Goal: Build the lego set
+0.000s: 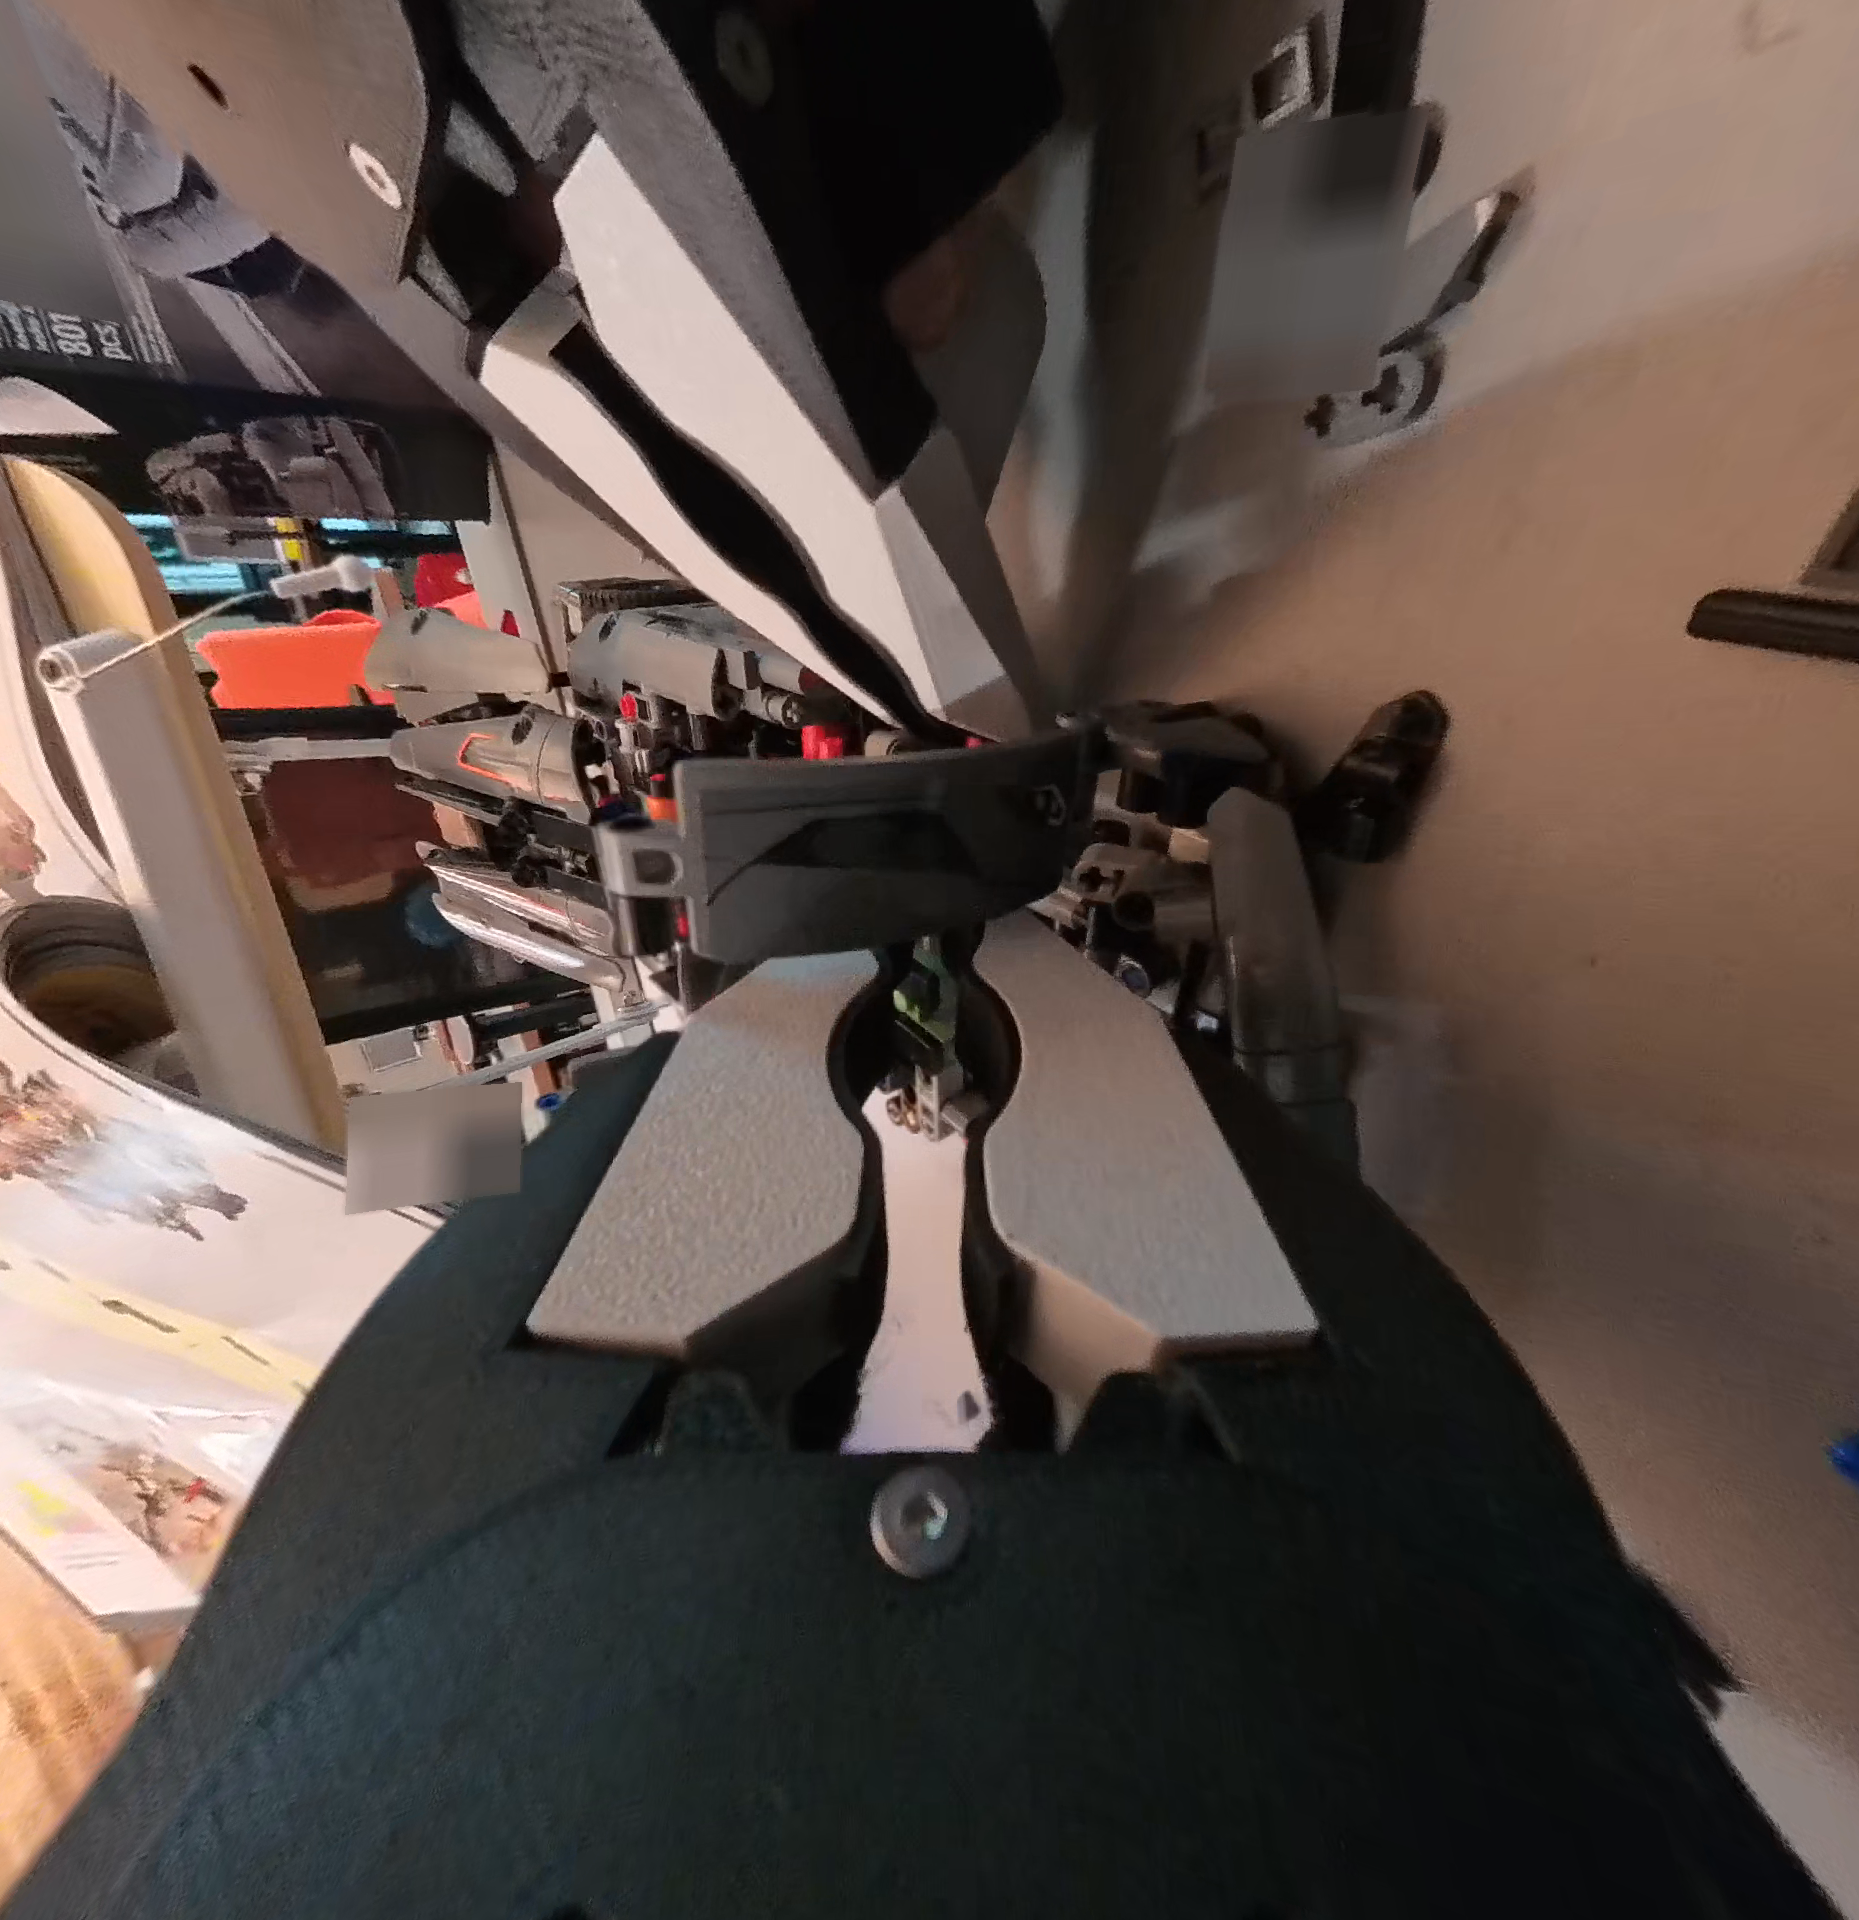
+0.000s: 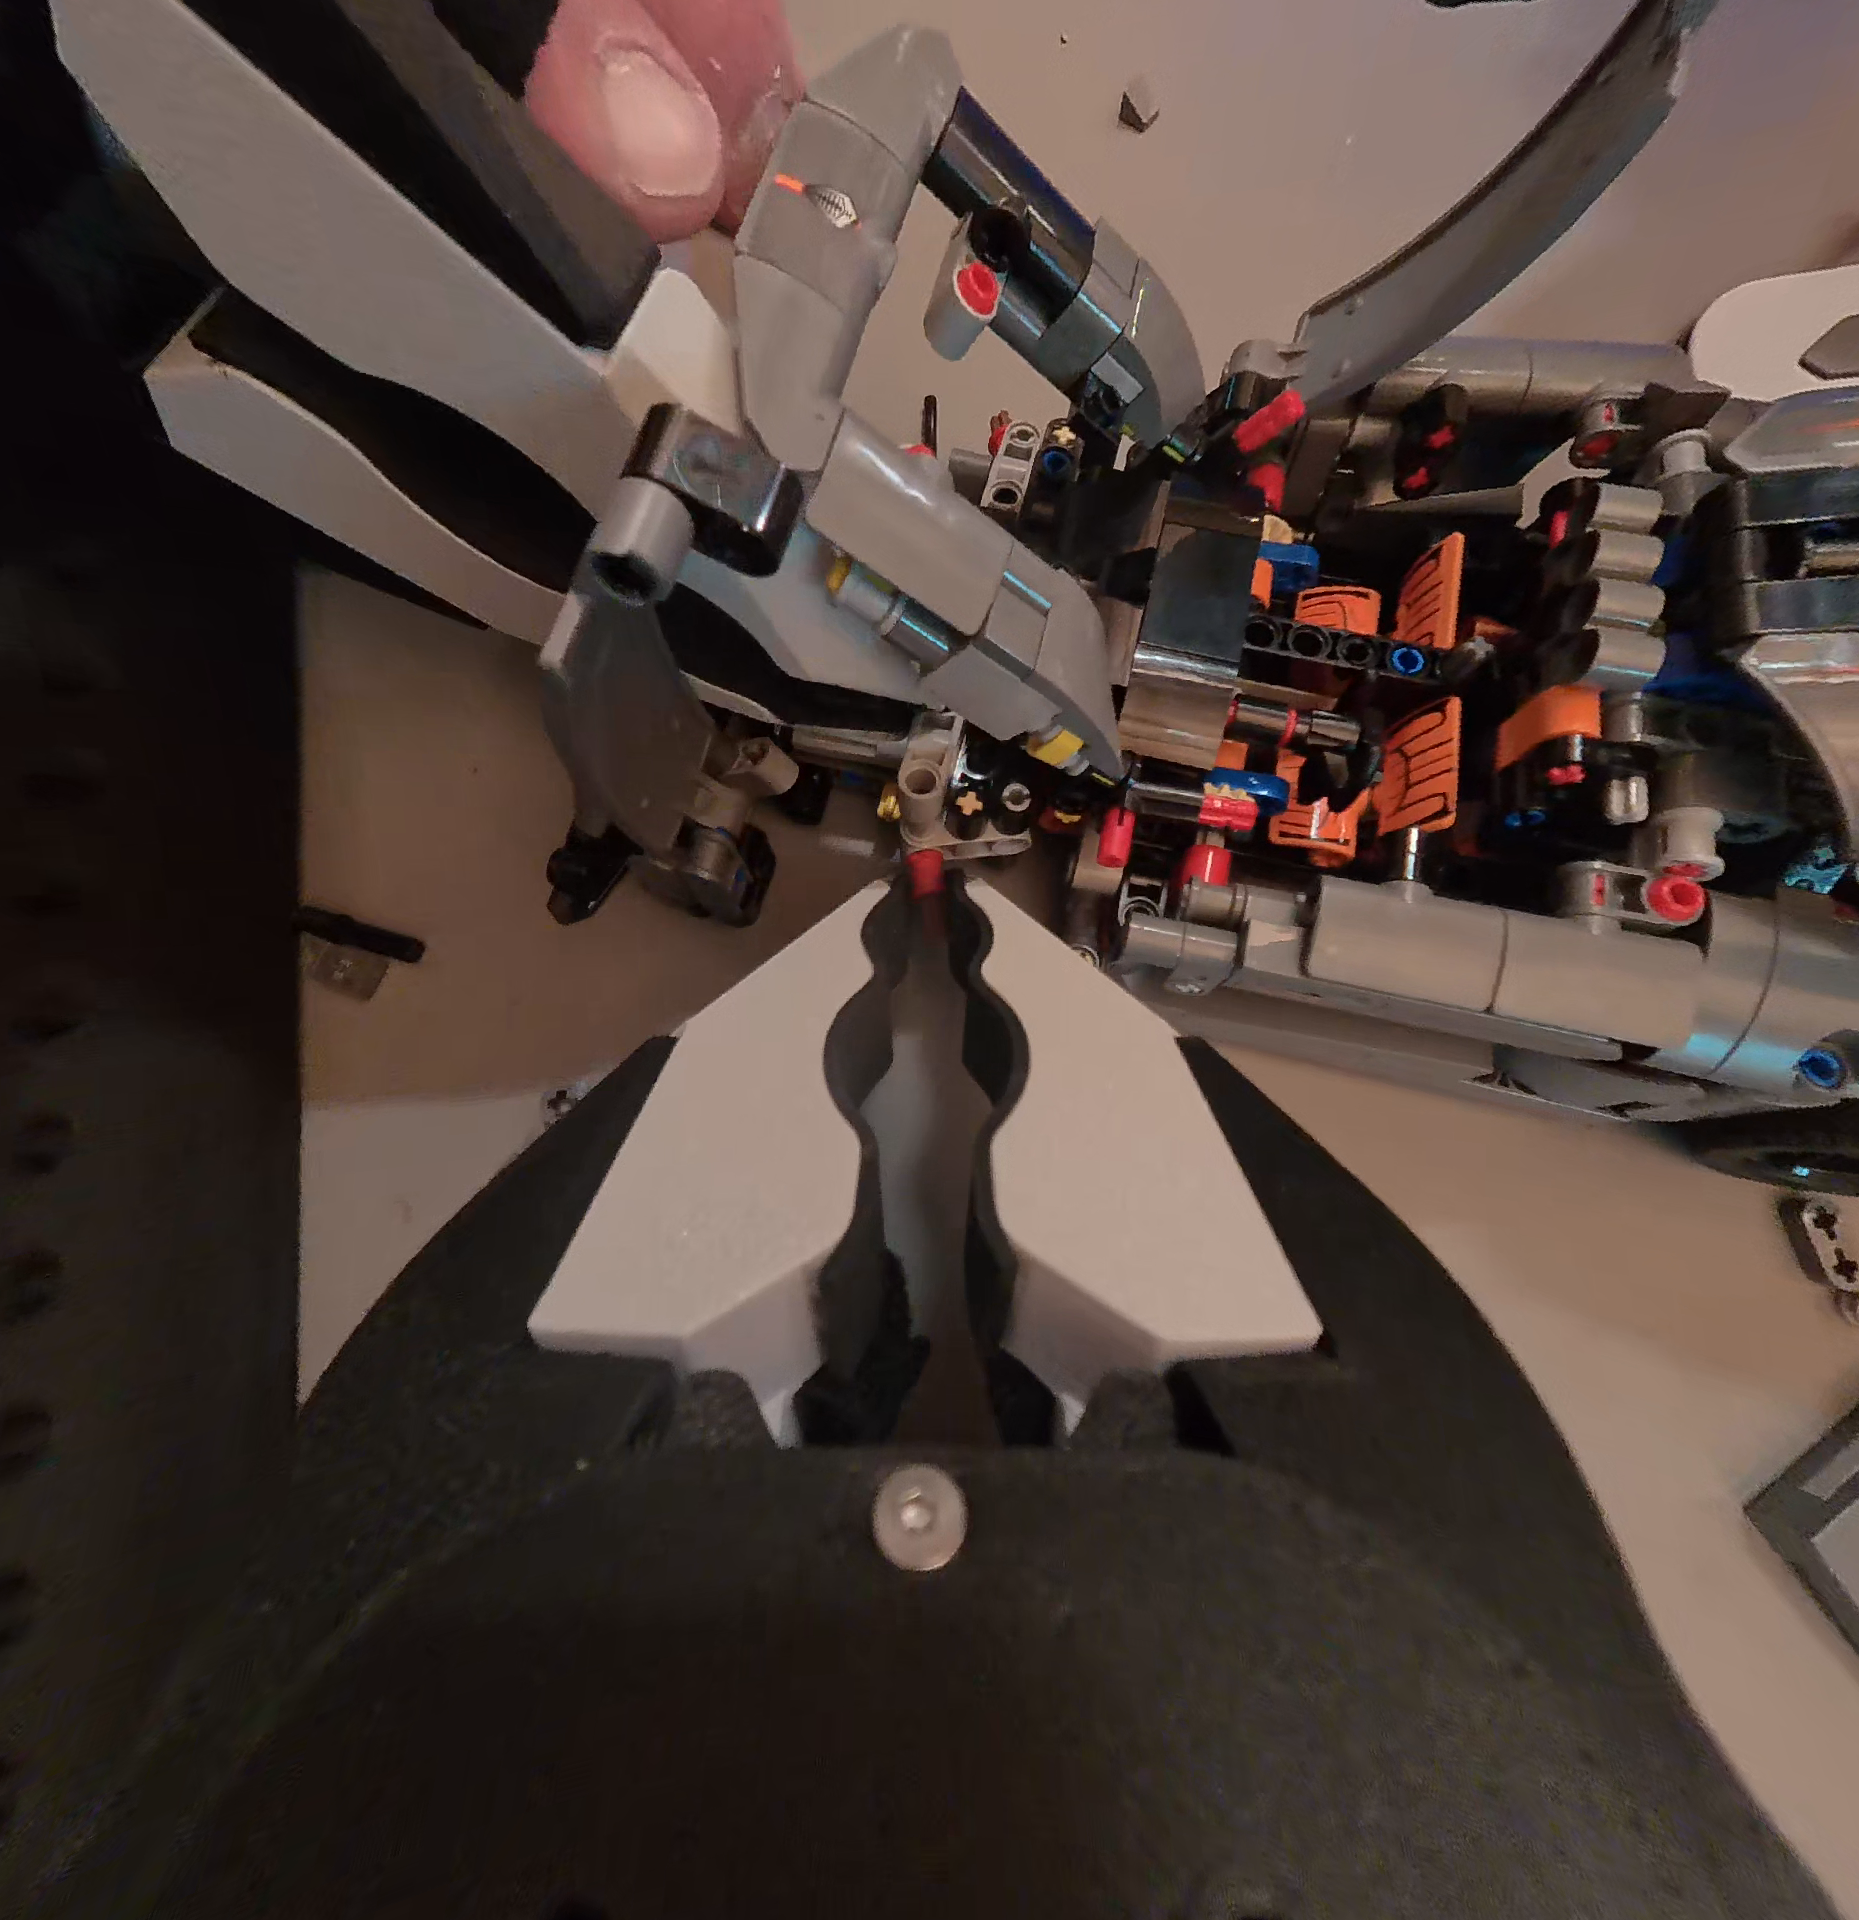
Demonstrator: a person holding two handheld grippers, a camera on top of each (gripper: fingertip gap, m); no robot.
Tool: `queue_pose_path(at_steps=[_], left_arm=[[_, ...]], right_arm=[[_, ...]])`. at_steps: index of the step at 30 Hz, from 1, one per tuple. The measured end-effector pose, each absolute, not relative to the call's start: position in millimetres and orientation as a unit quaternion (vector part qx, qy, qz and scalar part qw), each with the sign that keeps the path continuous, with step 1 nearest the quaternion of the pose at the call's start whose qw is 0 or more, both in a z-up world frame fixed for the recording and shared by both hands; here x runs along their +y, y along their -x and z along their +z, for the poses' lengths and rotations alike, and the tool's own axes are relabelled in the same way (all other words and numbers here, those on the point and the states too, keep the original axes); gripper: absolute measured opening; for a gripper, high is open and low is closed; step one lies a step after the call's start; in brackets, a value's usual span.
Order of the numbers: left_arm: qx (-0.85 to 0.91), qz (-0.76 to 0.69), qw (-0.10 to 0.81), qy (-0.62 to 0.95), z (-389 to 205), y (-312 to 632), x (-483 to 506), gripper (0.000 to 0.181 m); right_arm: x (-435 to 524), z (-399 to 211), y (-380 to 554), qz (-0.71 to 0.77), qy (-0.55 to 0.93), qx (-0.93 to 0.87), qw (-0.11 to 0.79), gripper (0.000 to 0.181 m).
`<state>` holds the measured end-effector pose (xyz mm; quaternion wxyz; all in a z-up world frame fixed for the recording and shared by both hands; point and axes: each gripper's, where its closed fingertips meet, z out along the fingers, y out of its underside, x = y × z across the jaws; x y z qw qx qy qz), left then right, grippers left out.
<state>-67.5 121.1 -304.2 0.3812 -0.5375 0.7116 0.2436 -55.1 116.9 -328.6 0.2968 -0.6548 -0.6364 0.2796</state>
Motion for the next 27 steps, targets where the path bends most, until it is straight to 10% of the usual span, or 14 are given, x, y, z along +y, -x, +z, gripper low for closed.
queue_pose_path(at_steps=[27], left_arm=[[0.717,0.225,0.394,0.53,-302.6,60.5,118.5,0.0]], right_arm=[[115.6,-328.0,56.7,0.275,0.675,-0.617,0.298,0.003]])
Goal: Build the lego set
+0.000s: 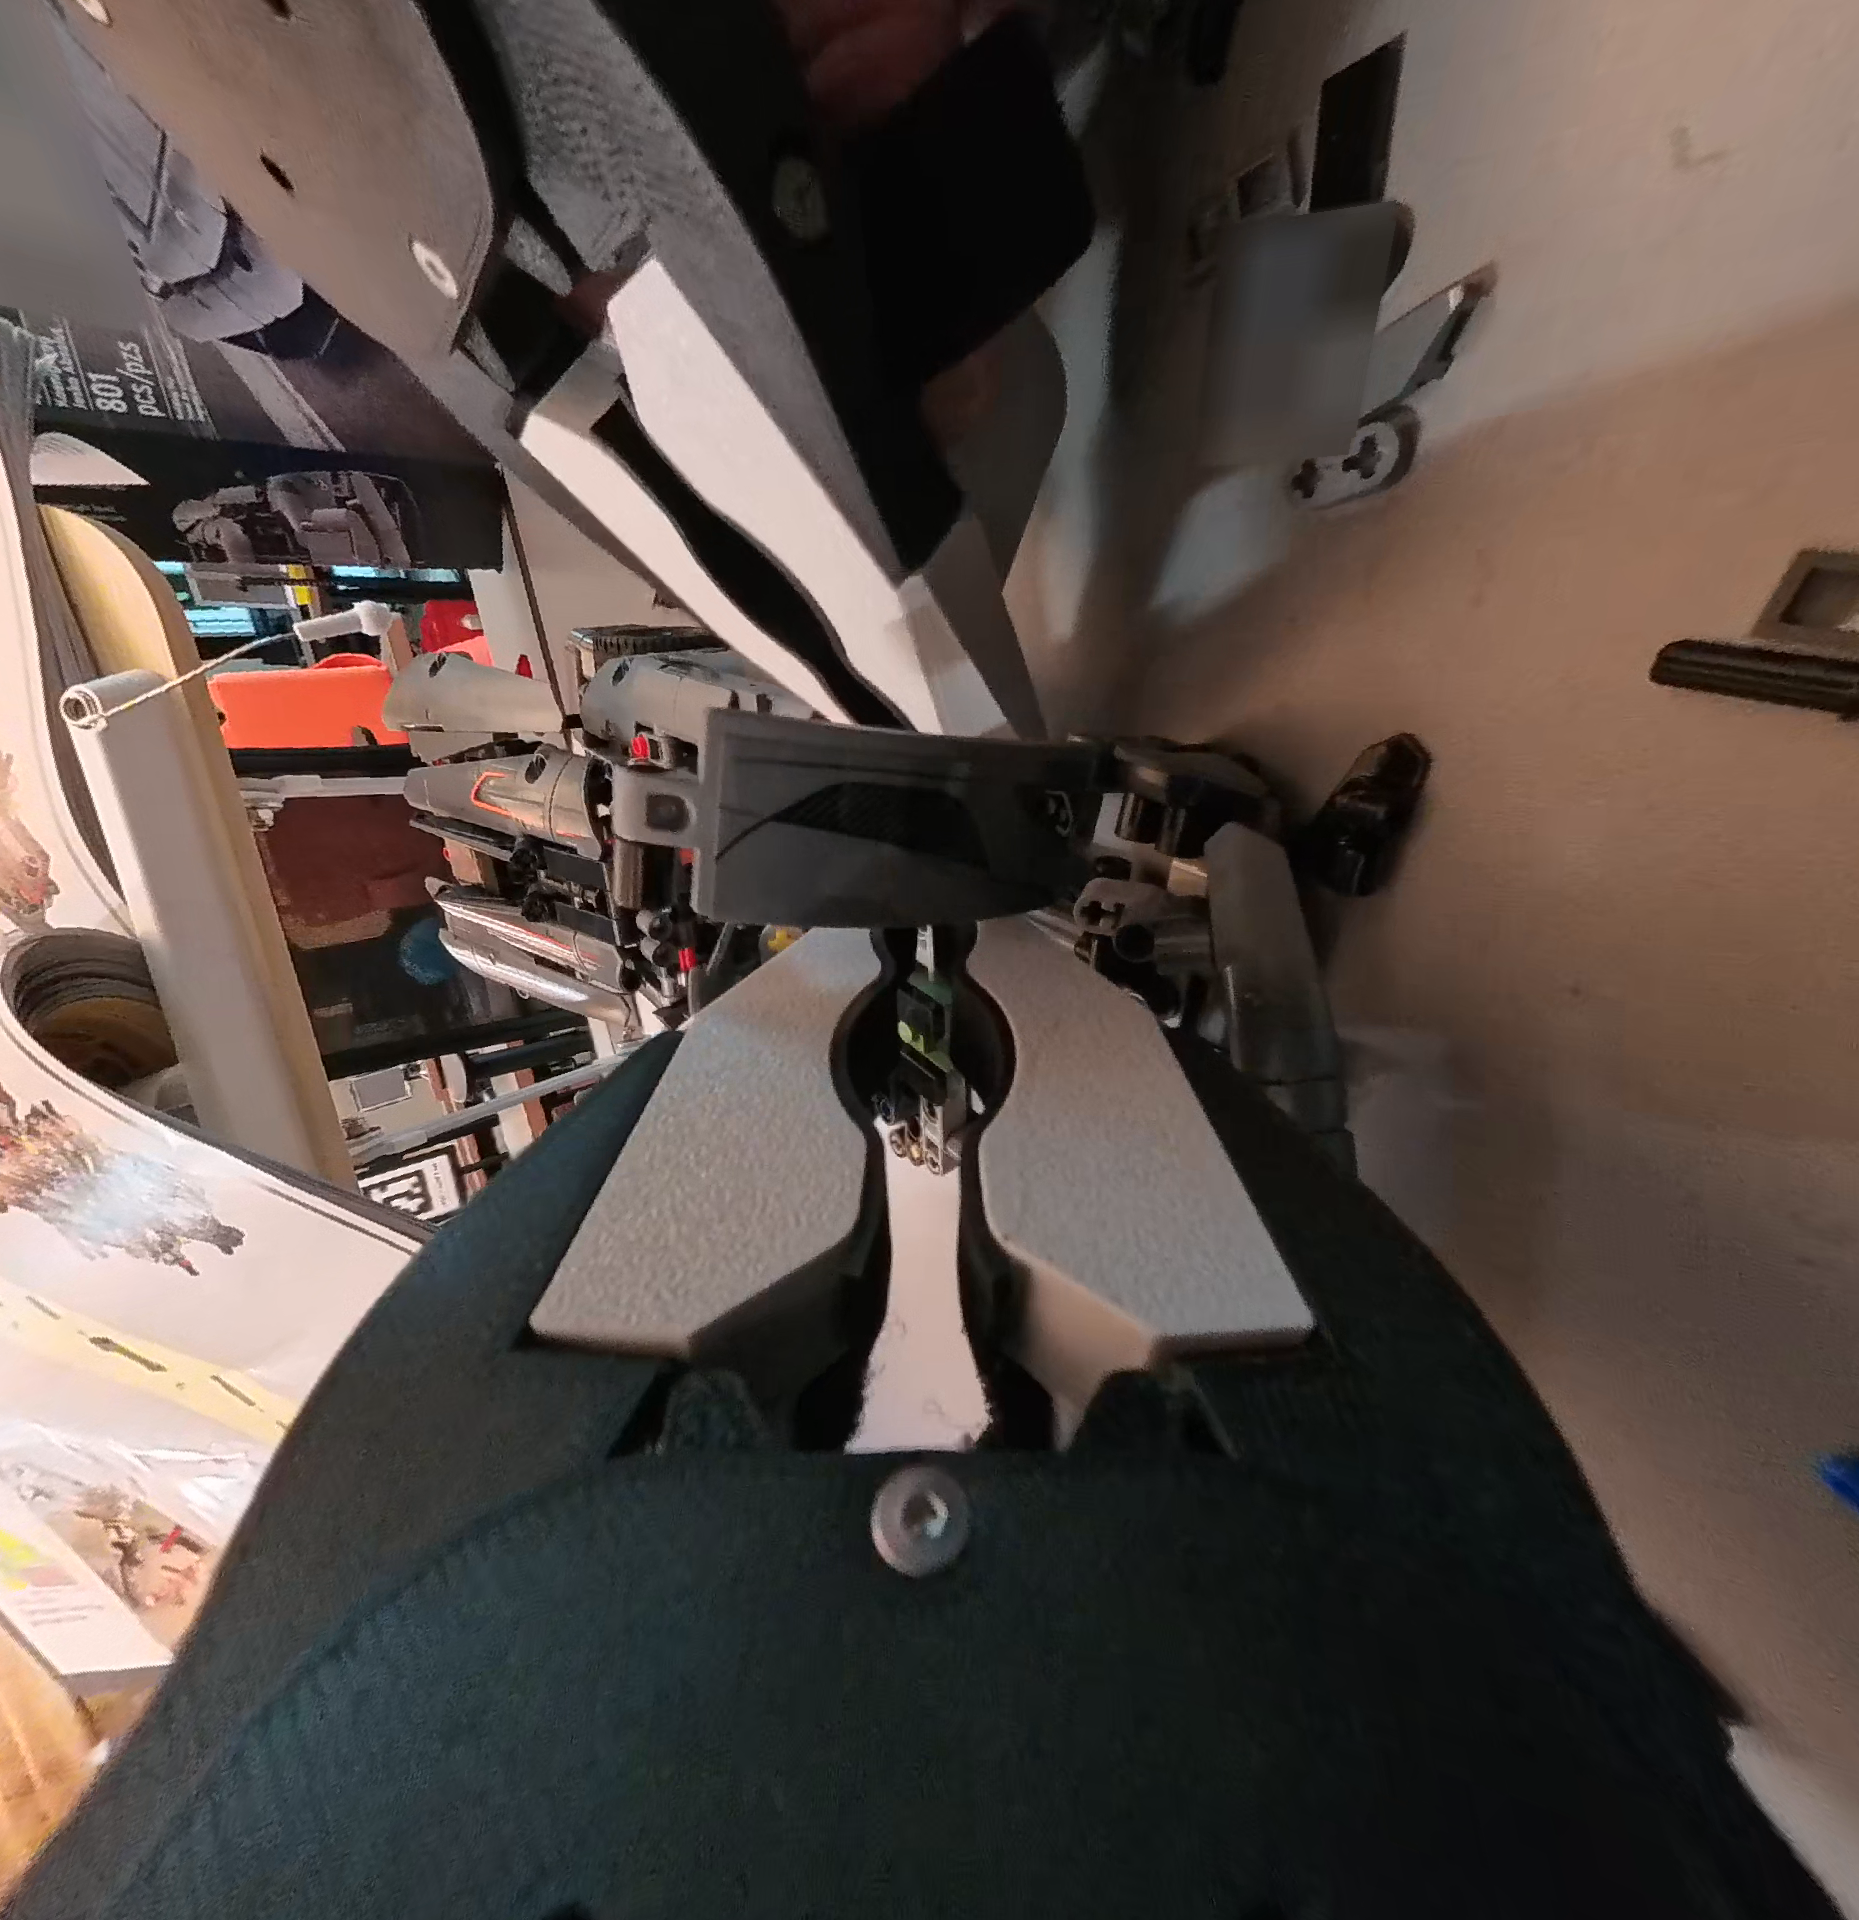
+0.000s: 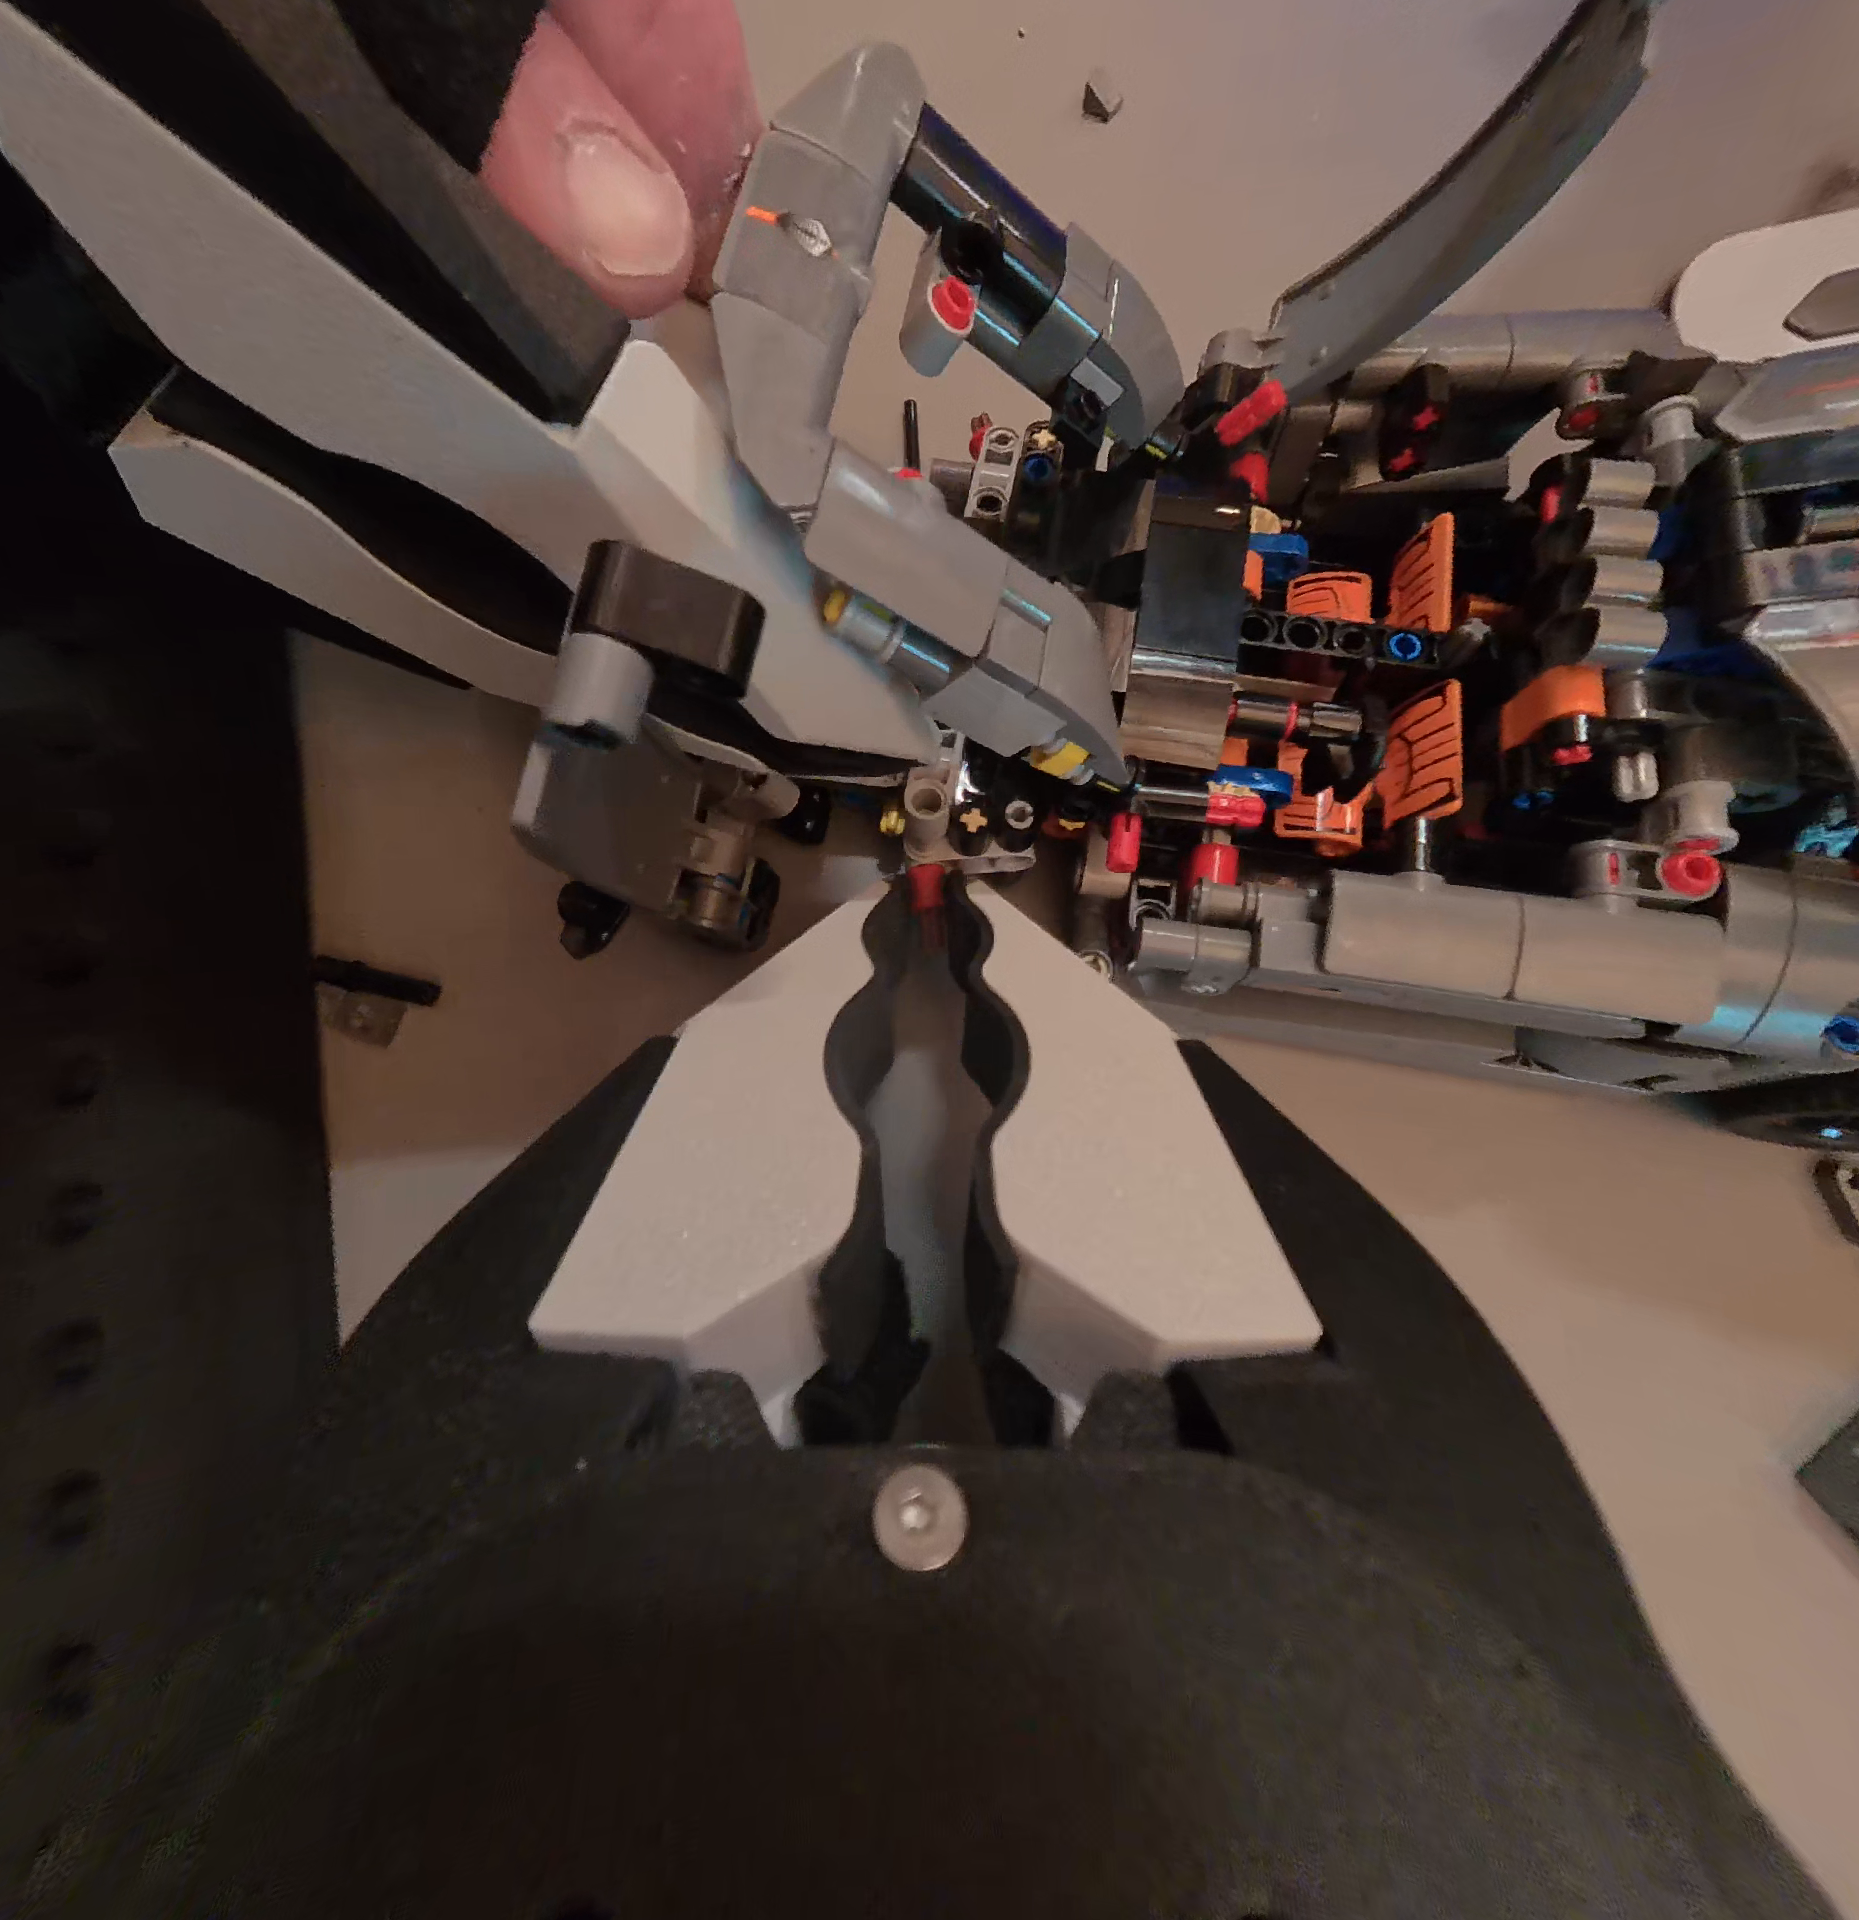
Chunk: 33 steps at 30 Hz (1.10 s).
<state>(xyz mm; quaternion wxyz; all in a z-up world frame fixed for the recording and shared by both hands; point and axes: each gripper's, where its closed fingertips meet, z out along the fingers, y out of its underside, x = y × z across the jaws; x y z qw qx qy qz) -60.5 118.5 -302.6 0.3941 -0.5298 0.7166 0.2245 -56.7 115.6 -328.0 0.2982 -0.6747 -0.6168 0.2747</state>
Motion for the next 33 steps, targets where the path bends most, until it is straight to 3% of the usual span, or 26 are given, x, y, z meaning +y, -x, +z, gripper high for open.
queue_pose_path(at_steps=[33], left_arm=[[0.728,0.26,0.386,0.504,-303.9,60.0,118.5,0.0]], right_arm=[[115.9,-330.1,57.5,0.3,0.706,-0.579,0.276,0.002]])
